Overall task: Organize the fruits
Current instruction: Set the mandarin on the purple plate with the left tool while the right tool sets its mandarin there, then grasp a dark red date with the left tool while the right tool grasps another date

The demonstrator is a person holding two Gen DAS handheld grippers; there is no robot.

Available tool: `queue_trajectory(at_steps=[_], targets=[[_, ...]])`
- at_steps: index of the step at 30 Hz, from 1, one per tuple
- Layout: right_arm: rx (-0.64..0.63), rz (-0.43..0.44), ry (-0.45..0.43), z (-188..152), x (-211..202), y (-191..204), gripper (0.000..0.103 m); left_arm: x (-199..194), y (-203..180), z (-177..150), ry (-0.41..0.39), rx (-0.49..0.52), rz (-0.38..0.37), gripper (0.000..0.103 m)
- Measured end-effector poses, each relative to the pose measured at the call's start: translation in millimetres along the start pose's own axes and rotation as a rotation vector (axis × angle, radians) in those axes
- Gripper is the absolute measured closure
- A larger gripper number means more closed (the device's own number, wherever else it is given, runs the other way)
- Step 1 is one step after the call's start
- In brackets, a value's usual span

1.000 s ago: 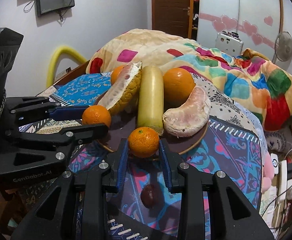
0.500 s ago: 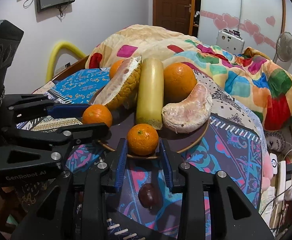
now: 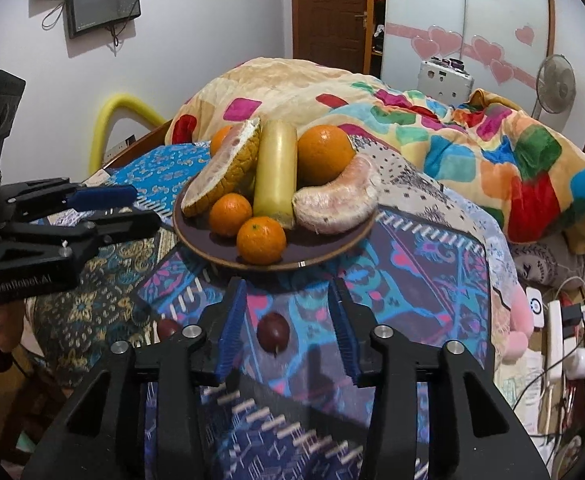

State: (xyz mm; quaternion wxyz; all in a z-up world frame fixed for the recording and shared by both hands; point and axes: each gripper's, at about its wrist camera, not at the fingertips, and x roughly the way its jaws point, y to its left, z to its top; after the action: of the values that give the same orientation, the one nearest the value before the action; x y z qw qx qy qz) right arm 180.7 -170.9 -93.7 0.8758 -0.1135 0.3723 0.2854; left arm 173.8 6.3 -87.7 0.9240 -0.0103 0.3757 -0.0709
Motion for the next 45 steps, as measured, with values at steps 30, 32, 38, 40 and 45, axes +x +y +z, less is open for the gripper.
queue_trajectory(at_steps=[30, 32, 38, 40, 45], targets=[[0.061, 0.004, -0.012, -31.8, -28.9, -5.8, 0.09, 1.1, -35.9, -26.2, 0.074, 0.004, -0.062, 0.053], [0.064, 0.0, -0.022, -34.3, -35.9, -7.2, 0.09, 3.2, -43.3, -31.4, 0.075, 0.008, -0.055, 0.053], [0.073, 0.0, -0.026, -42.2, -44.5, -10.0, 0.09, 12.5, -57.1, -42.3, 0.097, 0.016, -0.072, 0.062], [0.078, 0.0, -0.025, -43.5, -44.7, -10.9, 0.09, 17.4, -58.8, -44.7, 0.109, 0.015, -0.081, 0.069], [0.084, 0.003, -0.021, -46.5, -42.6, -12.2, 0.09, 17.7, -57.4, -45.8, 0.095, 0.022, -0.106, 0.076]])
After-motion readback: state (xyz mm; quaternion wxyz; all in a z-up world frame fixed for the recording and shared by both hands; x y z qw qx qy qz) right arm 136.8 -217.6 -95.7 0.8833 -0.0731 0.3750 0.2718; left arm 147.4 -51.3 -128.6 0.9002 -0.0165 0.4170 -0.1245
